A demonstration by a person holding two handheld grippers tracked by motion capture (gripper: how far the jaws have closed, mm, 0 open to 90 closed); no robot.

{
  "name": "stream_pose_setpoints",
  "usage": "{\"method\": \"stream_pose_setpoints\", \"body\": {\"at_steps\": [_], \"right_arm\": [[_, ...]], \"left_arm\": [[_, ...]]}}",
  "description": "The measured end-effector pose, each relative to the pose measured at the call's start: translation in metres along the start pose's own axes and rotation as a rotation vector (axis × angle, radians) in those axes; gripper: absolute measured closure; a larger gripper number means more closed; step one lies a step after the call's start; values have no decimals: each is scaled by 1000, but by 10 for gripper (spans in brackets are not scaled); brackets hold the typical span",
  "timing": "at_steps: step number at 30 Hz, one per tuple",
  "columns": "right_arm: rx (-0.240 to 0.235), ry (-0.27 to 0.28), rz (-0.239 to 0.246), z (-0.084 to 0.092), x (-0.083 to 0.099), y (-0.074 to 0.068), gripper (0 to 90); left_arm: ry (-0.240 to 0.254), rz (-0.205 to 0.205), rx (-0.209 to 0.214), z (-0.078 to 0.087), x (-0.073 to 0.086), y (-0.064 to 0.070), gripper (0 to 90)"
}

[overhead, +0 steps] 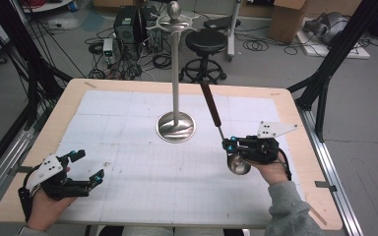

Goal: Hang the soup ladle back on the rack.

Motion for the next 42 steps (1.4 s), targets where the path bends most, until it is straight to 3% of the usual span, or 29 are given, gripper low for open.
{"method": "stream_pose_setpoints", "body": {"at_steps": [10, 24, 29, 42], "right_arm": [[27, 33, 3, 3, -9, 8, 847], [84, 33, 17, 3, -36, 17, 847], [76, 37, -4, 1, -42, 21, 847], [110, 62, -17, 0, -52, 30, 846]], "left_arm": [[3, 7, -2, 0, 0, -1, 18], [5, 11, 1, 0, 0, 0, 17], [7, 9, -1, 0, 0, 0, 17], [1, 11, 1, 0, 1, -1, 17]]}}
Point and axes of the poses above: each handheld gripper's, and its own axes: z roughly backward along the jaws, x roughly out of its underside, y roughly to its right, the point moved 6 cm from there along -z, roughly forward along the jaws, and after that the axes turned 5 degrees about -z, right-handed, at the moved point
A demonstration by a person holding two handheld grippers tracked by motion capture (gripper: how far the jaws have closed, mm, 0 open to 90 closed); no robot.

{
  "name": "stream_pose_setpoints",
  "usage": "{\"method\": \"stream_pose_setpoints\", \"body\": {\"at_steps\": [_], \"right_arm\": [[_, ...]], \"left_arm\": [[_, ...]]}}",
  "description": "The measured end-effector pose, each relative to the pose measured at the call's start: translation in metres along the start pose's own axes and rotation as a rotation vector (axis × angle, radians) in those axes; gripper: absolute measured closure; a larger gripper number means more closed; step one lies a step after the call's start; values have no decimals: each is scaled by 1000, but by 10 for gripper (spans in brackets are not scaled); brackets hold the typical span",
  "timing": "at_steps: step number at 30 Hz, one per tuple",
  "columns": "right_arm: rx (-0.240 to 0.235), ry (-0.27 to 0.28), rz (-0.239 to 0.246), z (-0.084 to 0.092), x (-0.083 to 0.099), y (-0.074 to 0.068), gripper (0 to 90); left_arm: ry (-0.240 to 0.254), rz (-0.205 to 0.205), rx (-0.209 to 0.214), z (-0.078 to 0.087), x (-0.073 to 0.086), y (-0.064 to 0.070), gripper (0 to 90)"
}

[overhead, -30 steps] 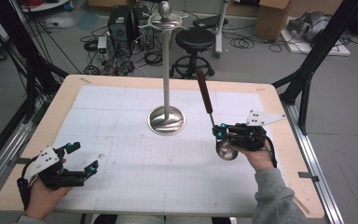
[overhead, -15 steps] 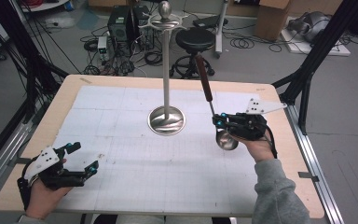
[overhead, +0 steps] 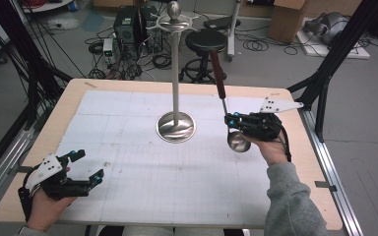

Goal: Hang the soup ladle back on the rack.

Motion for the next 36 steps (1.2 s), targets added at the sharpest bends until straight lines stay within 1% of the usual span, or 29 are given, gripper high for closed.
{"method": "stream_pose_setpoints", "body": {"at_steps": [2, 7, 16, 21, 28, 29, 36], "right_arm": [[-2, -2, -12, -1, -1, 0, 846], [15, -6, -4, -4, -8, 1, 846], [24, 2, 1, -17, -29, -1, 846], [31, 8, 1, -22, -37, -1, 846], [57, 12, -9, -26, -39, 7, 846], [54, 12, -14, -27, -39, 8, 846], [51, 10, -3, -31, -42, 6, 846]], "left_arm": [[1, -2, 2, 0, 0, 0, 17], [-1, 1, -3, -2, 0, 0, 18], [4, 6, -8, 0, 0, -2, 17], [8, 7, -8, 0, 0, -2, 18], [5, 4, -8, 1, 0, -3, 18], [4, 5, -10, 1, 1, -3, 17], [8, 7, -12, 2, 0, -2, 17]]}}
Point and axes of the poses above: each handheld gripper's, and its own axes: z roughly backward along the jaws, x roughly out of its underside, y roughly to its right, the point moved 6 cm from there along -z, roughly forward along the jaws, and after that the axes turned 5 degrees about -z, right-handed, at the moved point
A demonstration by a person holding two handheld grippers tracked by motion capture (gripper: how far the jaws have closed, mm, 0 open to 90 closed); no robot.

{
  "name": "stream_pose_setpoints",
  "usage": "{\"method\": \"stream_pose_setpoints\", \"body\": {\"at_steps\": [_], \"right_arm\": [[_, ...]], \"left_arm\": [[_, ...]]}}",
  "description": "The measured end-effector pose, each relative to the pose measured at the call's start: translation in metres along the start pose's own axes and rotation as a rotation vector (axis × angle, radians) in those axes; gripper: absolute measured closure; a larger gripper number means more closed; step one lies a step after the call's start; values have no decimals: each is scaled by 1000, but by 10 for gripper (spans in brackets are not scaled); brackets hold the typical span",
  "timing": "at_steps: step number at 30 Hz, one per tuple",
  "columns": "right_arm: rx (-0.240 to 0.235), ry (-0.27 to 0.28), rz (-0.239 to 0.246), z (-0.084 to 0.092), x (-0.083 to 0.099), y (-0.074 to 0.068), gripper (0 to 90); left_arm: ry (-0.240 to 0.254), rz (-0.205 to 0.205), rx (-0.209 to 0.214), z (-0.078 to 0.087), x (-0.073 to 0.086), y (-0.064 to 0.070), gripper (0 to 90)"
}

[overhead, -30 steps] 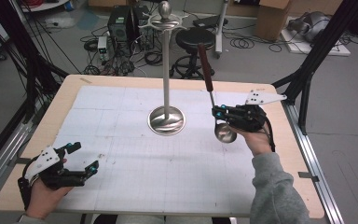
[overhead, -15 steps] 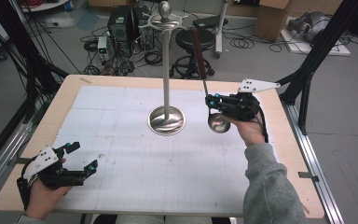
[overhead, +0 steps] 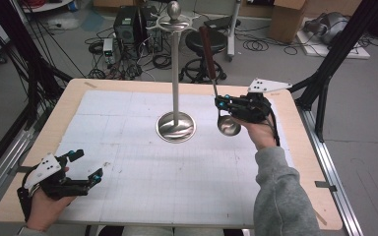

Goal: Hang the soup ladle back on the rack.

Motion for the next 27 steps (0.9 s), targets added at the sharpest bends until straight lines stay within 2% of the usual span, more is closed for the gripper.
{"method": "stream_pose_setpoints", "body": {"at_steps": [7, 14, 27], "right_arm": [[-3, 6, 0, -4, -6, -2, 846], [18, 6, -10, -7, -9, 1, 846], [10, -2, -7, -13, -9, 1, 846]], "left_arm": [[-1, -2, -2, 0, 0, -1, 17], [2, -2, -3, 2, 0, -1, 17], [-1, -2, -2, 2, 0, -1, 17]]}}
Point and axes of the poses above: each handheld gripper's, and its own axes: z roughly backward along the jaws, x roughly out of its underside, y roughly to its right, the point moved 6 cm from there along -z, roughly forward along the jaws, and after that the axes turned 5 degrees about -z, right-handed, at the moved point
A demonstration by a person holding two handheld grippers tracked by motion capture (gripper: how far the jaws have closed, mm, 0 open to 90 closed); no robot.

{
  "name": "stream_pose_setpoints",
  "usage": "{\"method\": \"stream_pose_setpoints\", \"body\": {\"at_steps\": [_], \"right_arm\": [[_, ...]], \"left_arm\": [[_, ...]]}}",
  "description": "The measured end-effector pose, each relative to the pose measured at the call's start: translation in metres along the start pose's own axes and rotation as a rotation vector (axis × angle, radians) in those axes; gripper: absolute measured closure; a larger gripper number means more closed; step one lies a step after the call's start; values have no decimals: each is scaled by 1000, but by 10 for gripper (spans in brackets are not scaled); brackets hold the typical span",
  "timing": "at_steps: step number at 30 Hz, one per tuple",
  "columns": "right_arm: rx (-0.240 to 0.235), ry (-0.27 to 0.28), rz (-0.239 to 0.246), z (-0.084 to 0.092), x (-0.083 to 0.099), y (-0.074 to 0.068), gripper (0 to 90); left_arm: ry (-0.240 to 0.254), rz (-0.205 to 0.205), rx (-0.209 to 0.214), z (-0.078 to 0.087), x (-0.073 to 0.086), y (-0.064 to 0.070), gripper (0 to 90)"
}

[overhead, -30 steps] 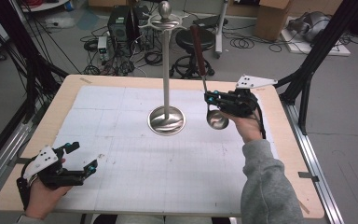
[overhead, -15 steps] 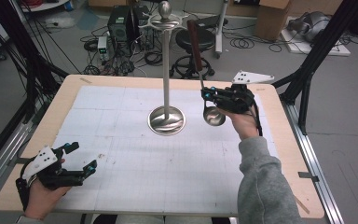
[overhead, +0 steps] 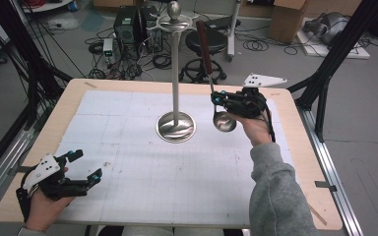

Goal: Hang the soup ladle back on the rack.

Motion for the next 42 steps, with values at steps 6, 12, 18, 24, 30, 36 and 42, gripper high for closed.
{"method": "stream_pose_setpoints", "body": {"at_steps": [6, 12, 18, 24, 30, 36, 42], "right_arm": [[3, -7, 3, -4, 0, -1, 845], [3, -12, 4, -9, 0, -2, 846], [5, -15, 5, -11, -1, -2, 846], [4, -28, 5, -16, 1, -2, 846], [5, -40, 2, -24, 1, -2, 846], [4, -56, 0, -33, 0, -3, 845], [2, -63, -4, -42, 0, -5, 845]], "left_arm": [[1, 1, -2, 0, 0, -1, 18], [1, 2, -2, 1, 0, -1, 17], [0, 1, -2, 1, 0, -1, 18], [5, 8, -2, 1, 0, 0, 17], [2, 4, -1, 2, 0, -1, 17], [4, 6, 0, 3, 0, -1, 18], [6, 10, -2, 4, 0, -1, 17]]}}
Point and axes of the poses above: each handheld gripper's, and its own axes: z roughly backward along the jaws, x roughly out of its underside, y roughly to its right, the point moved 6 cm from there along -z, roughly forward along the jaws, and after that the axes turned 5 degrees about -z, right-handed, at the moved point
